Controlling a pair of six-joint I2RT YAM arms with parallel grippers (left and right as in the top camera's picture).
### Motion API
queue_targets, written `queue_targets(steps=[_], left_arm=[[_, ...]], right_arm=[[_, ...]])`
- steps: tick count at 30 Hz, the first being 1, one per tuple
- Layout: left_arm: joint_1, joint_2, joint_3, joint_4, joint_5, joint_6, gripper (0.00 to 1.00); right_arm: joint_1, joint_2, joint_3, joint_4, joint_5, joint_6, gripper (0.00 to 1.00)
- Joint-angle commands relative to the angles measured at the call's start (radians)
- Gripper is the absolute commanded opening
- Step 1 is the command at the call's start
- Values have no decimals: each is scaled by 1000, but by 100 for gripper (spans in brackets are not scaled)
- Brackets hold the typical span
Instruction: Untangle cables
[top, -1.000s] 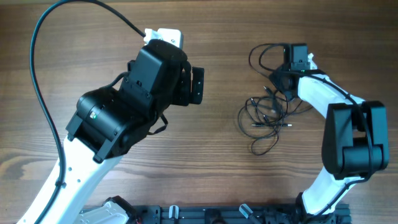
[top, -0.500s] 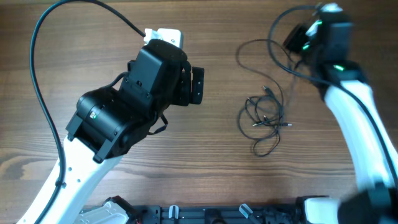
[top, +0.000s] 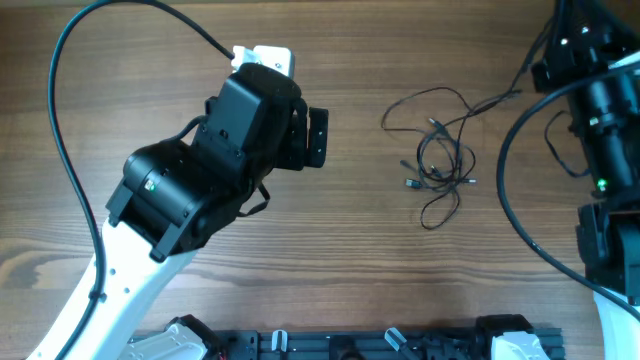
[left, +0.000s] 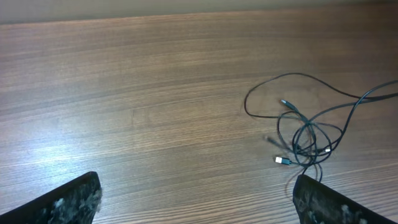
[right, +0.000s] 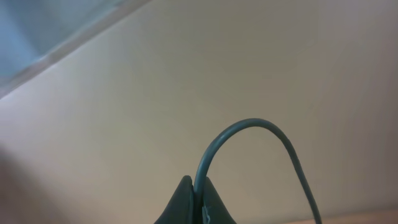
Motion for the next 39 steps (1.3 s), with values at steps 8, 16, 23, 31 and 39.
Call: queue_targets(steps=[8,16,23,31,39], left_arm=[[3,2,6,2,12,-9,100],[3,2,6,7,13,-10,100],[3,7,6,53,27,-13,100],[3,101,6,179,402,118,100],[3,195,5,243,743,320,100]], right_arm=[[-4,-13,0,80,-500,61,4],[-4,-12,0,255,-850,116,4],[-4,-12,0,270,-886,130,4],[-4,-12,0,271,-838,132,4],[-5,-13,0,296,-787,211,4]])
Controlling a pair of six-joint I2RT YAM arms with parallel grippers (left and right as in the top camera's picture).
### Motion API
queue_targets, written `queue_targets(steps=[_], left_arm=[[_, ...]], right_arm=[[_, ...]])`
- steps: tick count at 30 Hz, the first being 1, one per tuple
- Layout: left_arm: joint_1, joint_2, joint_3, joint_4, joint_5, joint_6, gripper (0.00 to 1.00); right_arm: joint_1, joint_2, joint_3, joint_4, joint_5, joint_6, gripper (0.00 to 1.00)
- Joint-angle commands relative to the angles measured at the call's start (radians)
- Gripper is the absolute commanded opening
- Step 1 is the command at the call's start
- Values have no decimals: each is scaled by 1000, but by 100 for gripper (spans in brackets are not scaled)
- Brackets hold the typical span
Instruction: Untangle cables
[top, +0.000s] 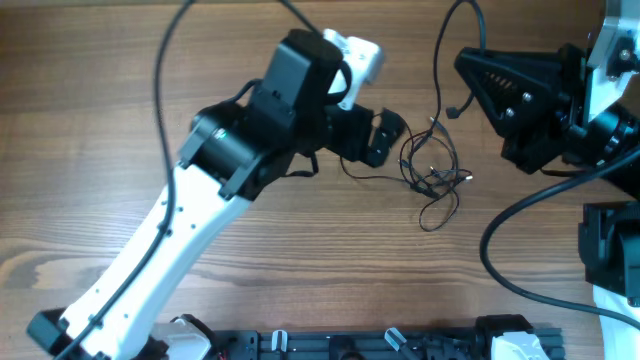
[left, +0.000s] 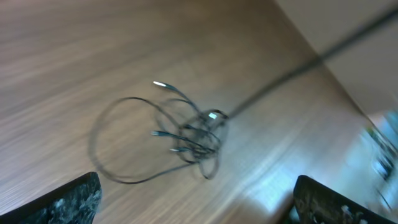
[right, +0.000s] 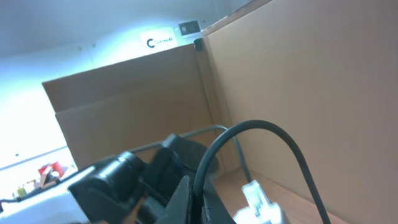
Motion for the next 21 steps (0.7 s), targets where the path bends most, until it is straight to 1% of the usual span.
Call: queue_targets(steps=[1,3,7,12,21], left_arm=[[3,15,5,7,176,143,100],[9,15,5,11,212,194,100],[32,15,2,49,282,225,100],[42,23,-12,166,386,228,100],[42,82,-12,388,529,254,100]], right_arm=[[-5,-11,3,43,37,70,4],[-5,-10,3,89,37,121,4],[-5,-10,3,204,55,222,4],[-5,-10,3,356,63,377,4],[-4,-10,3,451,130,519,4]])
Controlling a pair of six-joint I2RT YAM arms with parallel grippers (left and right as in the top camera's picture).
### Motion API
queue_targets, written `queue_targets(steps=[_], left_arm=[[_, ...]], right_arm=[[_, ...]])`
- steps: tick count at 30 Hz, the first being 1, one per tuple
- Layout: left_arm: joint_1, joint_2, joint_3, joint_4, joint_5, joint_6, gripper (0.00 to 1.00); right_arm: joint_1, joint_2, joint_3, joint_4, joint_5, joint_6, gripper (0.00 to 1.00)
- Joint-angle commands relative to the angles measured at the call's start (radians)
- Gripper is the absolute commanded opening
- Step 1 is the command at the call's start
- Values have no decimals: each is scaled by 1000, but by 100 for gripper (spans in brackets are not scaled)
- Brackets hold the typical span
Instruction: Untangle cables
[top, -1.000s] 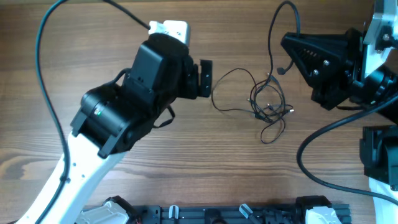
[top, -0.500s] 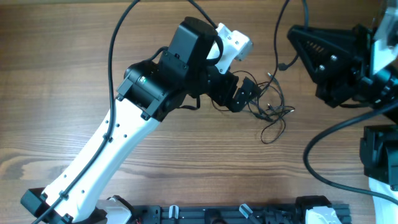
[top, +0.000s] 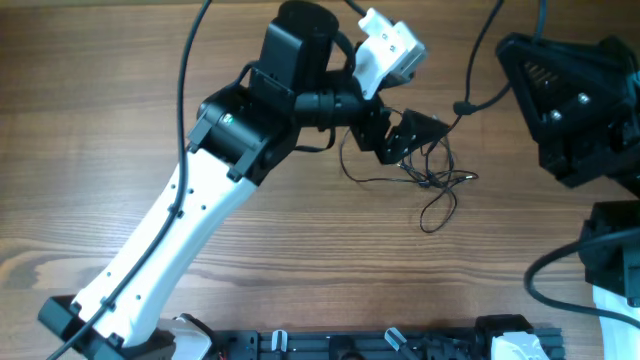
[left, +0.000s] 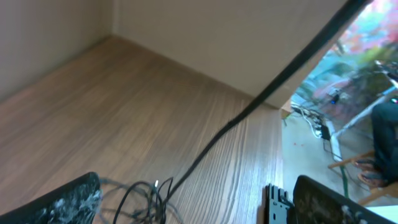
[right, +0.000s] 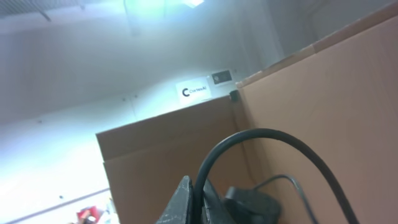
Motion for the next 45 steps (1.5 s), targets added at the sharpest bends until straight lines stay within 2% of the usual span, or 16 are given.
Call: queue_targets(steps=[1,8,12,18,27,28,30,33,34,40,45], left_arm=[[3,44,-8,68,125,45,100],[0,88,-8,124,255,127,100],[-13,115,-8,125,345,183,100],[-75,156,-8,169,345,209,100],[-99,186,-8,251,341,205,99],[-103,186,-8,251,341,205,93],[-109,186,-8,251,341,205,74],[-117,186,-8,251,341,205,16],[-117,186,-8,250,341,205,4],[-118,186,-8,251,341,196,4],[-90,185,-7,248,333,32,4]], right_arm=[[-4,-9,7,16,72,101,4],[-4,-9,7,36,171,211,4],[-4,0,7,109,194,256,4],[-4,36,7,136,163,316,4],[-4,59,6,138,145,314,4],[-4,59,6,138,145,314,4],[-4,59,6,138,145,314,4],[-4,59,6,138,145,314,4],[-4,59,6,138,145,314,4],[-4,59,6,137,145,311,4],[-5,59,6,92,162,221,4]])
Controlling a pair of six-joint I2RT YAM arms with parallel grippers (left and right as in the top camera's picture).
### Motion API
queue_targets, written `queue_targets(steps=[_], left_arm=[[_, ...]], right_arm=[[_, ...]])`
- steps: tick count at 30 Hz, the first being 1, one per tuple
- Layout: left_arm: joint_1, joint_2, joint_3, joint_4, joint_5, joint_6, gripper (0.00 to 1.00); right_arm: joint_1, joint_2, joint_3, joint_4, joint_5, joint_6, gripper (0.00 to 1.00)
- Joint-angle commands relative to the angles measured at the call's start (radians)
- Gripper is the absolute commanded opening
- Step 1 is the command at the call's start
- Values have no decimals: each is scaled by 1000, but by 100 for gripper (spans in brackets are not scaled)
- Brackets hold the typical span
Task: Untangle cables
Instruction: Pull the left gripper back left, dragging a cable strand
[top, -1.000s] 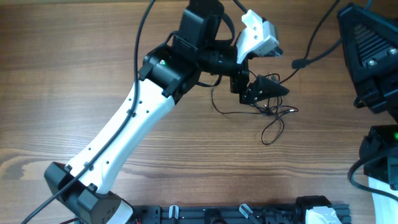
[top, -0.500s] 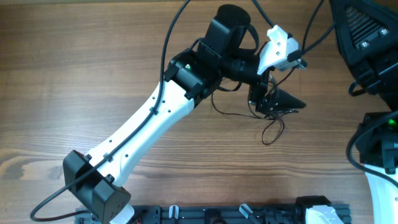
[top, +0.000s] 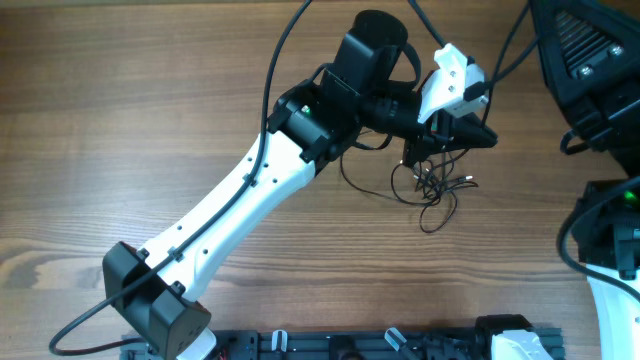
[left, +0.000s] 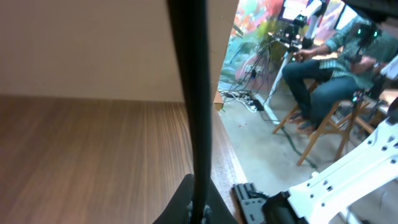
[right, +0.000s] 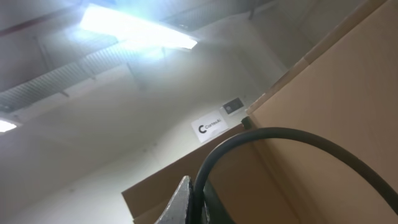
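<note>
A tangle of thin black cables (top: 432, 185) lies on the wooden table (top: 120, 120), right of centre. My left gripper (top: 482, 135) hovers just above and behind the tangle, pointing right. In its wrist view the left gripper (left: 198, 202) is shut on a black cable (left: 194, 93) that runs straight up out of frame. The right arm (top: 590, 60) is raised at the top right corner. The right gripper (right: 198, 199) is shut on a black cable (right: 280, 134) that arches over to the right, camera tilted at the ceiling.
Cardboard walls (left: 93, 50) ring the table. Past the table edge (left: 227, 143) are chairs and seated people (left: 317, 68). A black rail (top: 400, 345) runs along the front edge. Thick arm supply cables (top: 290, 40) loop over the left arm.
The left gripper was open beside the tangle; it is now shut on a cable strand and sits farther right. The right wrist view has tilted further up toward the ceiling.
At first the tangle lay flat, the left gripper was open well to its left, and the right gripper held a cable end at the right edge. Then the right arm was raised with its cable and the open left gripper stood at the tangle. Now both hold cable.
</note>
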Motion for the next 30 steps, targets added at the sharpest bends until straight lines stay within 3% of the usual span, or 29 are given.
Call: queue_targets(steps=[1,6,9,11,15,17,21,23,30], left_arm=[[39,9,-6,-4,7,-185,4],[130,-31,-6,-58,-79,-376,4],[183,-101,-6,-109,-221,-459,4],[209,-163,-6,-143,-344,-510,4],[227,-283,-6,-225,-605,-537,4],[227,-335,-6,-255,-727,-537,4],[227,-421,-6,-260,-869,-563,4],[227,-451,-6,-252,-908,-563,4],[227,-505,-6,-186,-1027,-635,4]], right_arm=[[-5,-1,7,-65,28,-99,4],[-24,-1,7,-309,151,-257,4],[-44,0,7,-531,241,-367,14],[-48,3,7,-650,282,-434,26],[-47,22,6,-834,299,-569,67],[-47,34,6,-922,298,-616,79],[-47,63,5,-1067,283,-706,93],[-47,77,5,-1109,251,-764,100],[-47,124,5,-1218,39,-1027,99]])
